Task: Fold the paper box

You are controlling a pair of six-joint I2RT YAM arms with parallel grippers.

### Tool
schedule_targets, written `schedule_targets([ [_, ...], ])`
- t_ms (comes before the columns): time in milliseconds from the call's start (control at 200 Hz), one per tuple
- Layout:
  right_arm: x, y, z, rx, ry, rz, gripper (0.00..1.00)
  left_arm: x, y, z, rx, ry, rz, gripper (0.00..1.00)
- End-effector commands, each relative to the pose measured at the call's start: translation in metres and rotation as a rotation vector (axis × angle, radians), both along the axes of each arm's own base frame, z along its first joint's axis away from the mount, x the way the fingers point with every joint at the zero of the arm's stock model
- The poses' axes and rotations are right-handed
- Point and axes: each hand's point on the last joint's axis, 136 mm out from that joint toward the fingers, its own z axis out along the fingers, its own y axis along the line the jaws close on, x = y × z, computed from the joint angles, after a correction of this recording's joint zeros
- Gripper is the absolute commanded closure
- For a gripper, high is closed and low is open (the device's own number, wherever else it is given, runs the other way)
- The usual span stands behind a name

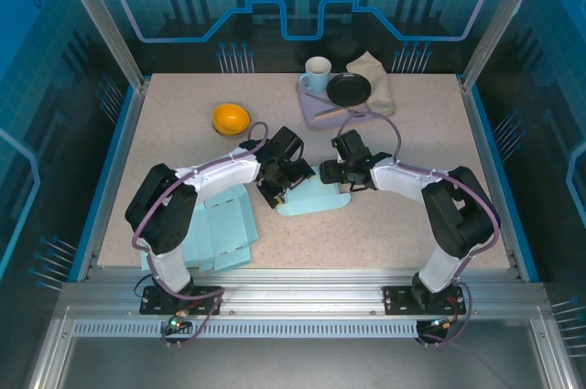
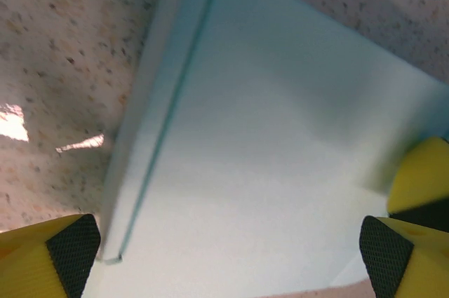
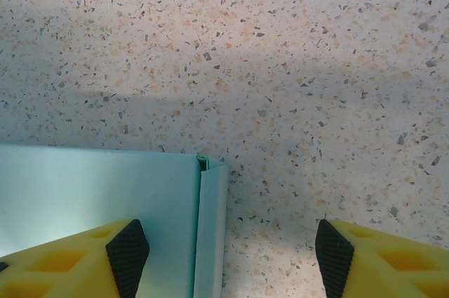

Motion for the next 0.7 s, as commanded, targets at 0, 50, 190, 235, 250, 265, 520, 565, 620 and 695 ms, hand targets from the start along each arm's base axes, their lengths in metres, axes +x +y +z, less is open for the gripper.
schedule_targets([
  [0,-0.044,-0.016,-0.046,-0.080,0.197,0.018,0.32,0.001,0.000,-0.003,-0.025,0.014,0.031,0.01],
  [50,-0.045,-0.016,-0.047,-0.080,0.202,0.017,0.32,0.001,0.002,-0.003,-0.001,0.025,0.022,0.01],
  [190,-0.047,-0.016,-0.047,-0.075,0.213,0.009,0.32,-0.002,0.011,-0.004,0.062,0.029,0.015,0.01],
  [235,-0.047,-0.017,-0.046,-0.074,0.214,0.004,0.32,-0.006,0.011,-0.006,0.048,0.037,0.025,0.01],
  [250,-0.047,-0.016,-0.046,-0.075,0.214,0.004,0.32,-0.007,0.009,-0.006,0.040,0.041,0.029,0.01],
  [265,-0.048,-0.017,-0.046,-0.075,0.216,0.001,0.32,-0.009,0.009,-0.006,0.034,0.045,0.032,0.01],
  [520,-0.050,-0.014,-0.046,-0.068,0.224,-0.020,0.32,-0.028,-0.006,-0.002,0.010,0.087,0.047,0.01],
  [565,-0.051,-0.013,-0.046,-0.071,0.224,-0.021,0.32,-0.029,-0.004,0.000,0.030,0.089,0.050,0.01],
  [620,-0.051,-0.013,-0.046,-0.072,0.223,-0.021,0.32,-0.031,0.001,0.003,0.062,0.102,0.054,0.01],
  [695,-0.053,-0.012,-0.046,-0.075,0.222,-0.024,0.32,-0.036,0.004,0.007,0.093,0.133,0.063,0.01],
])
